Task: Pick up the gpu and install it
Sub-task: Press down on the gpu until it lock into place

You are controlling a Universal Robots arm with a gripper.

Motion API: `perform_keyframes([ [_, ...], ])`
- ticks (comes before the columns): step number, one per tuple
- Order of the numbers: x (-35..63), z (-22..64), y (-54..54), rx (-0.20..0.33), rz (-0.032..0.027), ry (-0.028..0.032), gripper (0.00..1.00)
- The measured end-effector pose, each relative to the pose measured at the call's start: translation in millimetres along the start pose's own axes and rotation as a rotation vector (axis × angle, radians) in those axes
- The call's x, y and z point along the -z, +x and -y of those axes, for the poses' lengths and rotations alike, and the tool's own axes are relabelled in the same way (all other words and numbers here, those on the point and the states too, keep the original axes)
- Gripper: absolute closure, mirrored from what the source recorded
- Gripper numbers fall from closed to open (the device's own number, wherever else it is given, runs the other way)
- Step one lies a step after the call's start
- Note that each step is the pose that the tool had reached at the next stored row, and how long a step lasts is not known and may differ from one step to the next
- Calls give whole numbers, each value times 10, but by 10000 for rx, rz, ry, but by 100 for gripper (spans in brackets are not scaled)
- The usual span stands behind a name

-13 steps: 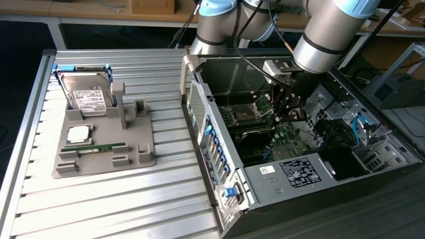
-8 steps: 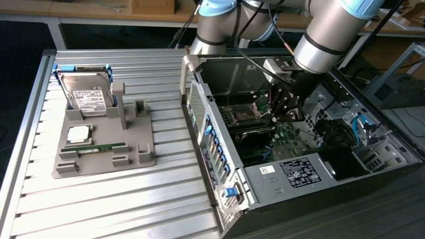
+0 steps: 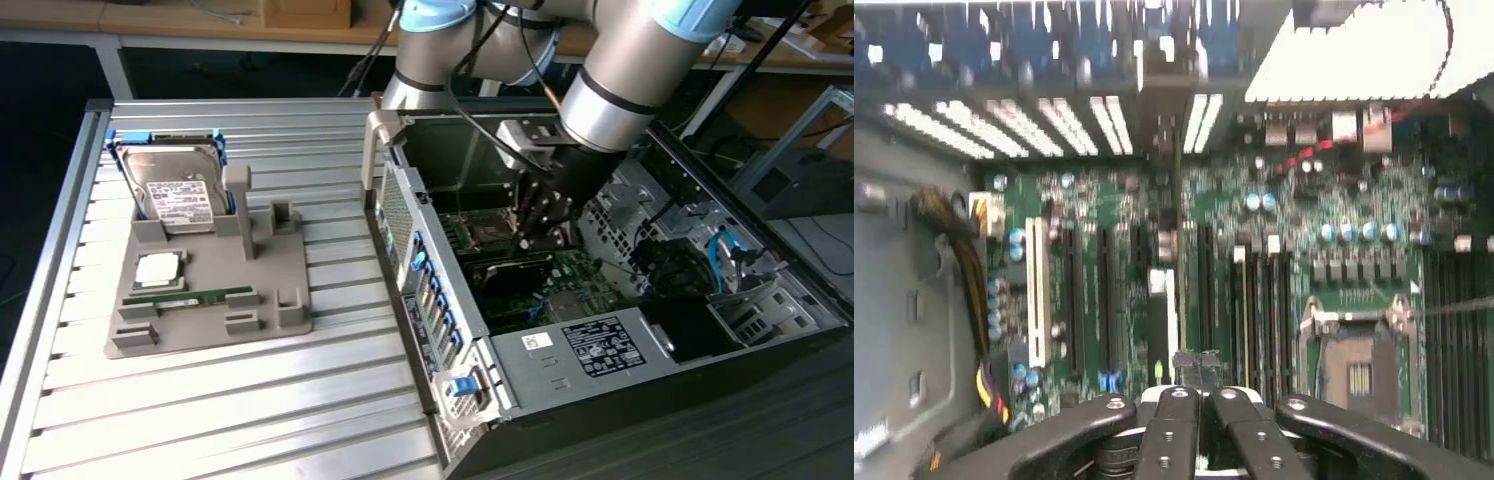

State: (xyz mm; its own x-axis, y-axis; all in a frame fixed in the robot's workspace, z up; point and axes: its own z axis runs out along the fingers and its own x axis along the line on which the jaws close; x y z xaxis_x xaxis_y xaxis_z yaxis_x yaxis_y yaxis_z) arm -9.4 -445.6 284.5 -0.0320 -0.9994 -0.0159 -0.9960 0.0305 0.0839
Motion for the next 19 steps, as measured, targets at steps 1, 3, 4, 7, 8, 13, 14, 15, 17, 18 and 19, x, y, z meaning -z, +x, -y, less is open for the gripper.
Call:
perform_keyframes([
  [1,-23,-83,3,4,12,-1,89],
  [3,-52,-180,7,6,23,-1,89],
  [4,-65,-222,11,8,26,-2,89],
  [7,-99,-319,24,19,41,-2,89],
  [8,-105,-338,27,24,43,-3,89],
  [13,-131,-401,53,50,44,-3,89],
  [14,-133,-405,56,51,47,-3,89],
  [15,-135,-408,59,54,53,-5,89],
  [17,-140,-412,64,62,85,-4,89],
  [18,-144,-415,66,67,90,-4,89],
  [19,-151,-415,70,72,92,-5,89],
])
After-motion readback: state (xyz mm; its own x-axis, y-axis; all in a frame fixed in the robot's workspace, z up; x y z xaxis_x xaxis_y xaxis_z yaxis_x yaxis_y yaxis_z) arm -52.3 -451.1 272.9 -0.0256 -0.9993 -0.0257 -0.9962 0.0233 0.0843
